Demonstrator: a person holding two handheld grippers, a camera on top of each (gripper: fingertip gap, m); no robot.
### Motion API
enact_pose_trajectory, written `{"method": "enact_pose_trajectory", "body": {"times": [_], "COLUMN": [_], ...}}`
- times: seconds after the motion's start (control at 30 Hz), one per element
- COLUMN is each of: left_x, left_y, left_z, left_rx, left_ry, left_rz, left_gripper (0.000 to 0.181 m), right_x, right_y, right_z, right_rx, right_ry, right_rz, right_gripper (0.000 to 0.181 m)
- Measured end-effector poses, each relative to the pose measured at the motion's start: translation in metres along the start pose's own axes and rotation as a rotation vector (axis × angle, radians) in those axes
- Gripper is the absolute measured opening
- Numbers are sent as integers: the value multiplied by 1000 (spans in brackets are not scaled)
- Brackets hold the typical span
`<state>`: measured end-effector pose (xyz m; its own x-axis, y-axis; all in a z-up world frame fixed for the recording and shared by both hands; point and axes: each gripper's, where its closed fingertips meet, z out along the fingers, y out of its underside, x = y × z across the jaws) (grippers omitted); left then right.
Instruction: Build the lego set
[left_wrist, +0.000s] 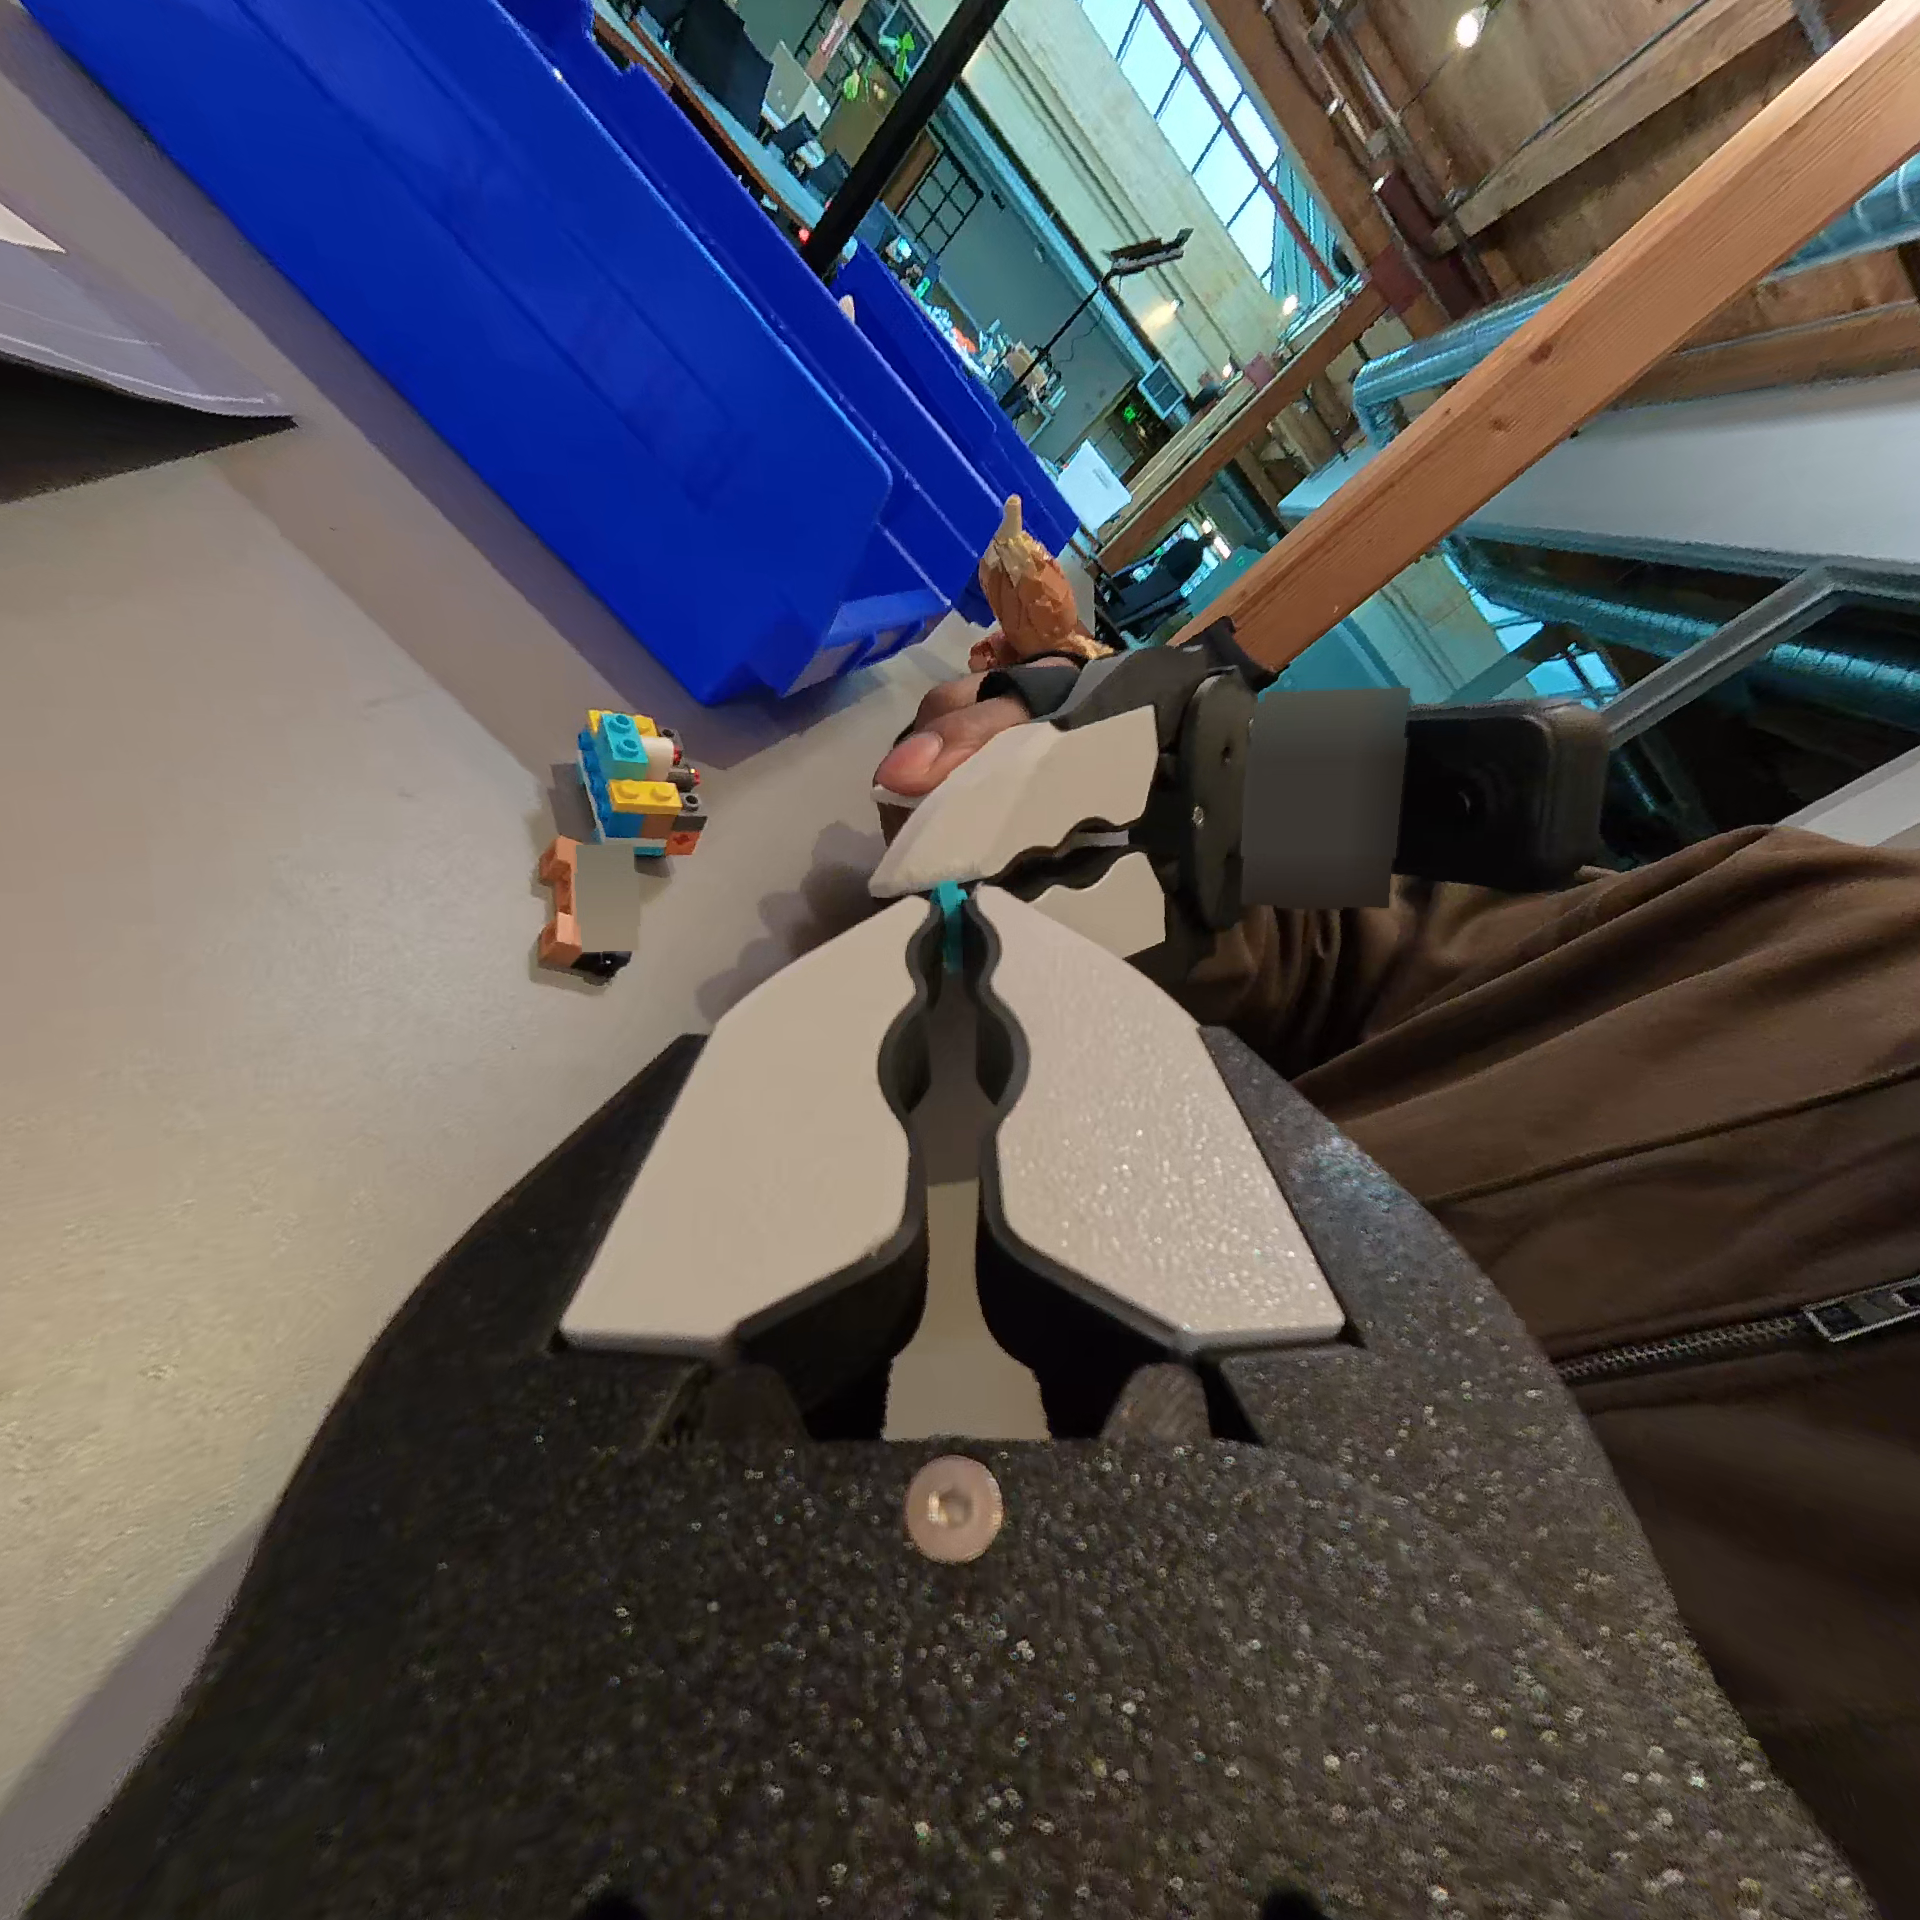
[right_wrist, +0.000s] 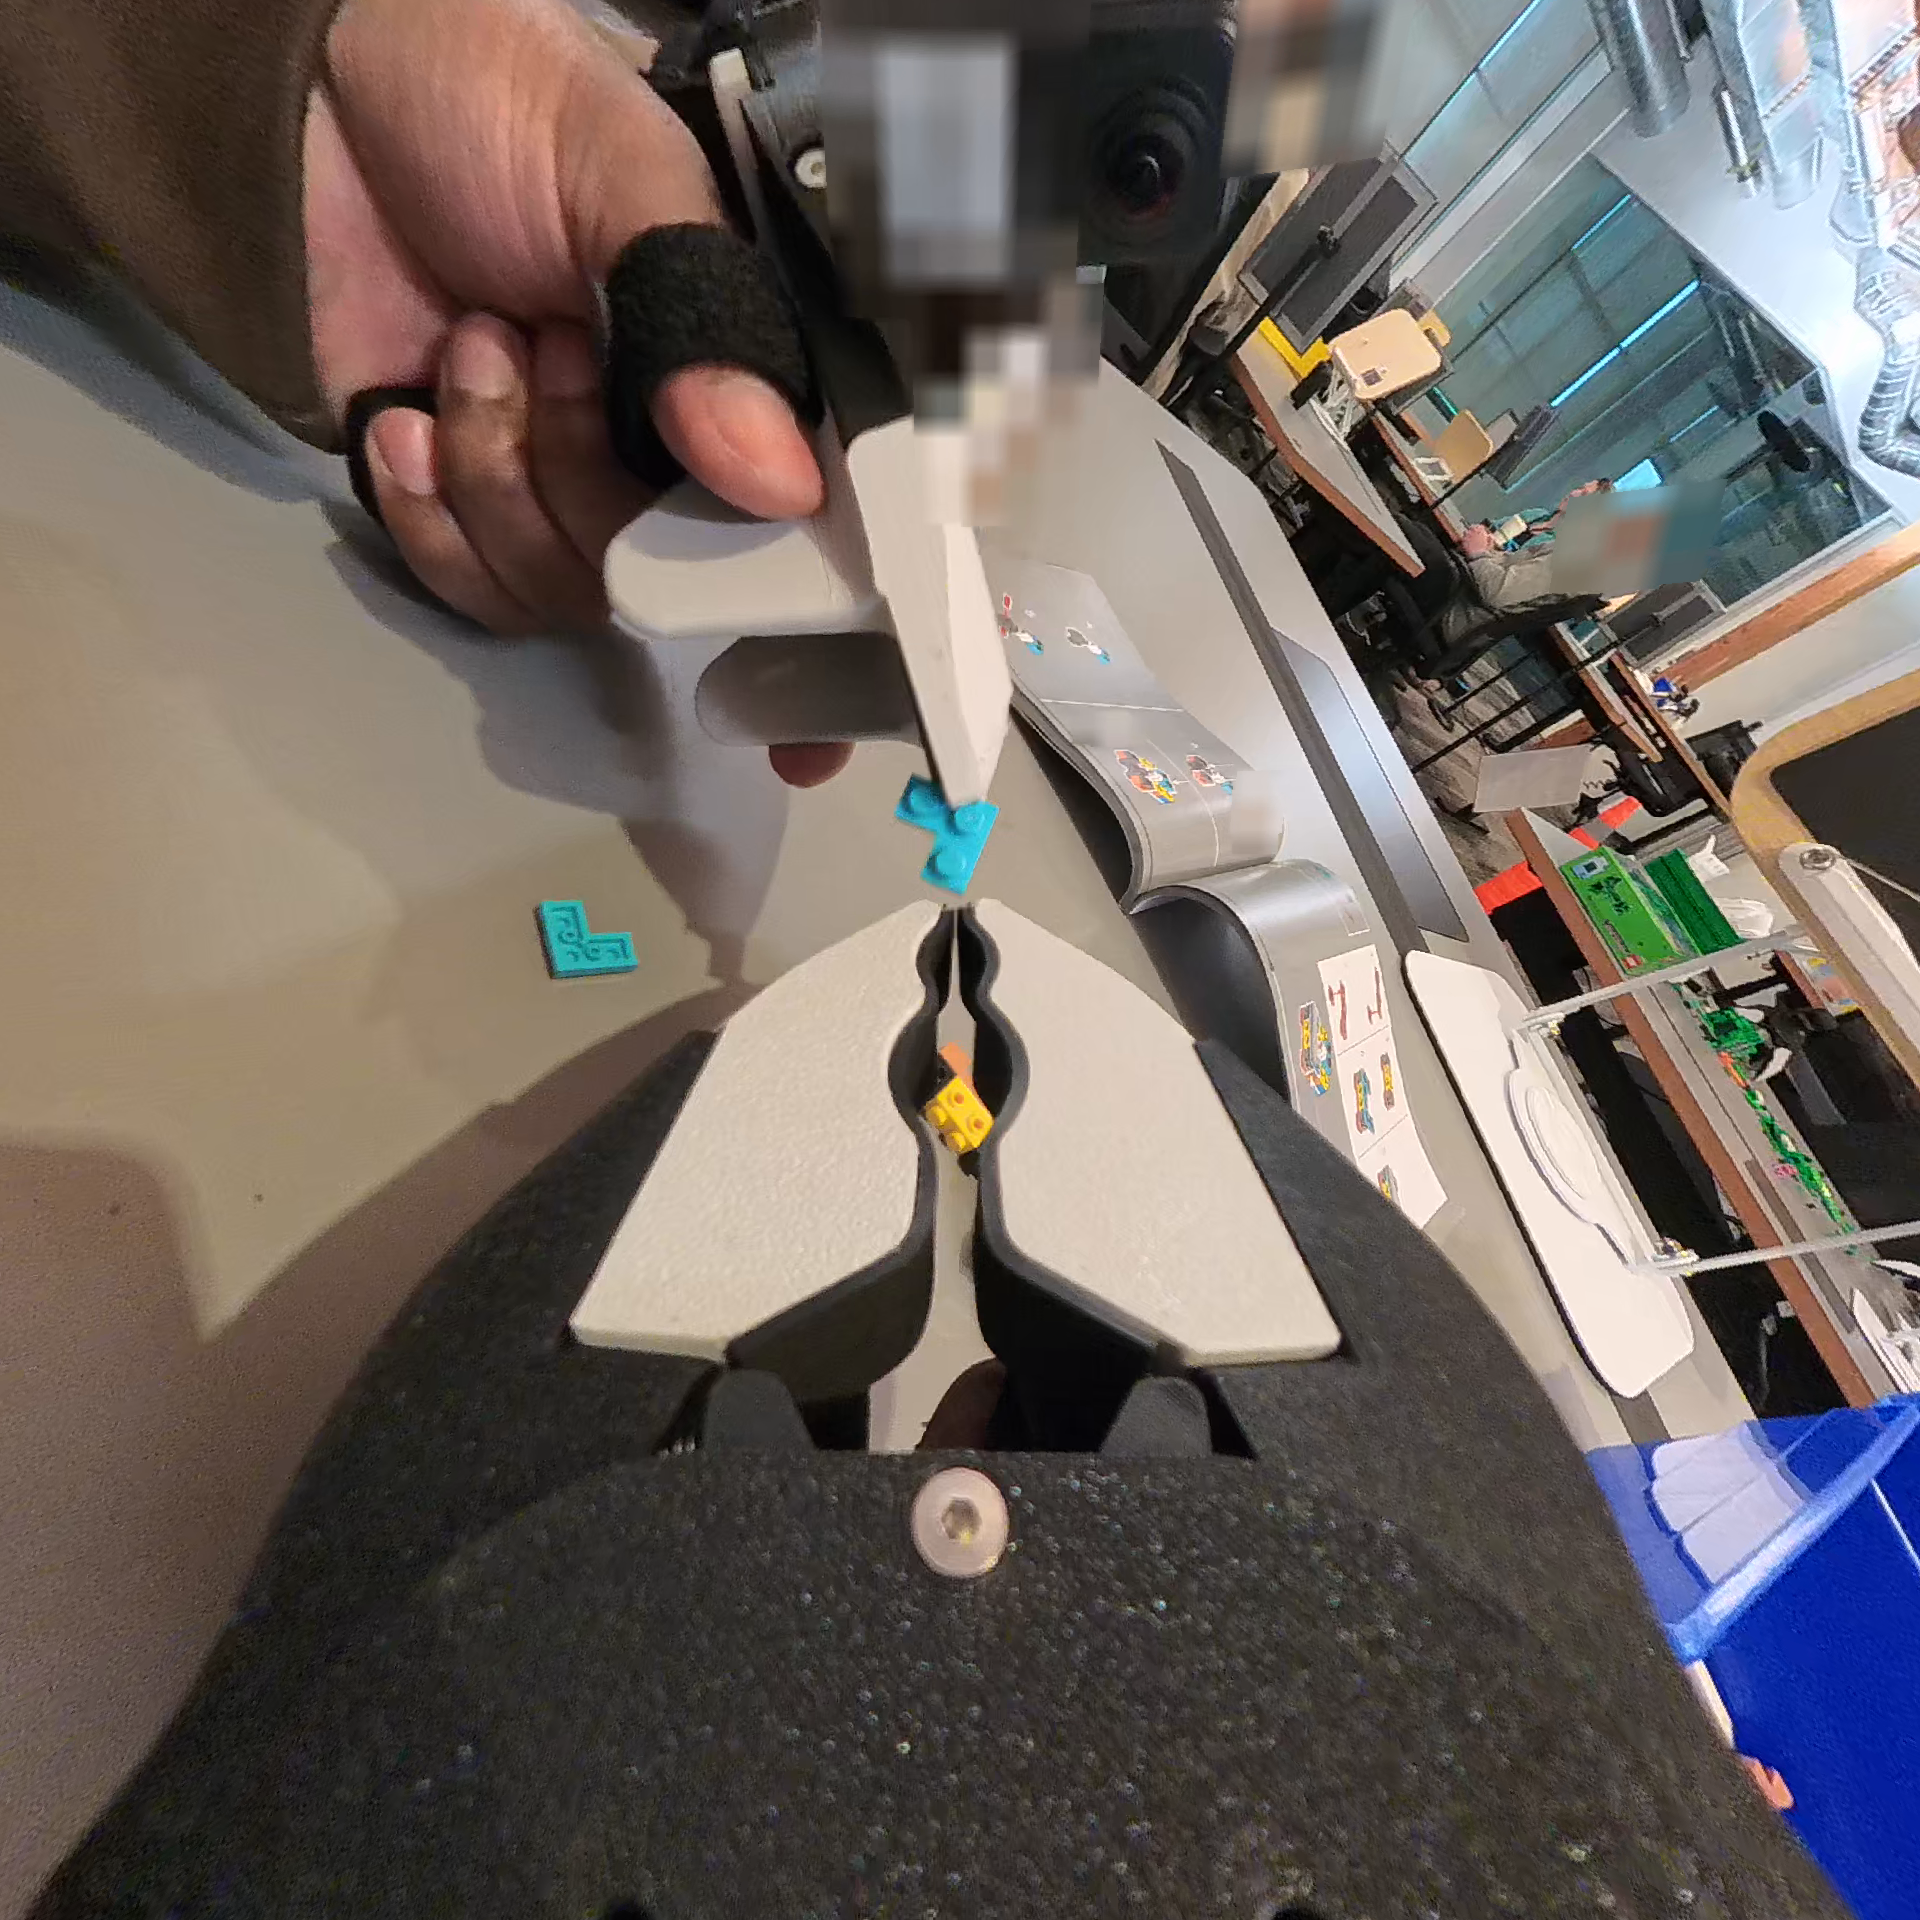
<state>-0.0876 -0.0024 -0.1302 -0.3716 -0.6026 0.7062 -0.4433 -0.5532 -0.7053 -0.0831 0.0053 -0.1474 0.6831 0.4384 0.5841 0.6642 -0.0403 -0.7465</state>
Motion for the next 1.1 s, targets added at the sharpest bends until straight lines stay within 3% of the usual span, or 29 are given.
{"method": "enact_pose_trajectory", "body": {"times": [0.27, 0.57, 0.73, 0.97, 1.1], "left_x": [3, 7, 3, 2, -6], "left_y": [-5, 0, 8, 17, 10], "left_z": [-1, 3, 2, 3, -4], "left_rx": [56, 37, -29, -90, -66], "left_ry": [28, 35, -36, -80, -122], "left_rz": [-47, -36, 58, 172, 189], "left_gripper": [3, 4, 21, 6, 5], "right_x": [1, 0, 0, -8, -2], "right_y": [-7, -12, -9, -7, 15], "right_z": [-1, -2, -3, -3, -2], "right_rx": [48, 56, 35, -8, -140], "right_ry": [-8, -5, -22, -55, -121], "right_rz": [53, 57, 67, -18, -57], "right_gripper": [23, 9, 9, 10, 26]}}
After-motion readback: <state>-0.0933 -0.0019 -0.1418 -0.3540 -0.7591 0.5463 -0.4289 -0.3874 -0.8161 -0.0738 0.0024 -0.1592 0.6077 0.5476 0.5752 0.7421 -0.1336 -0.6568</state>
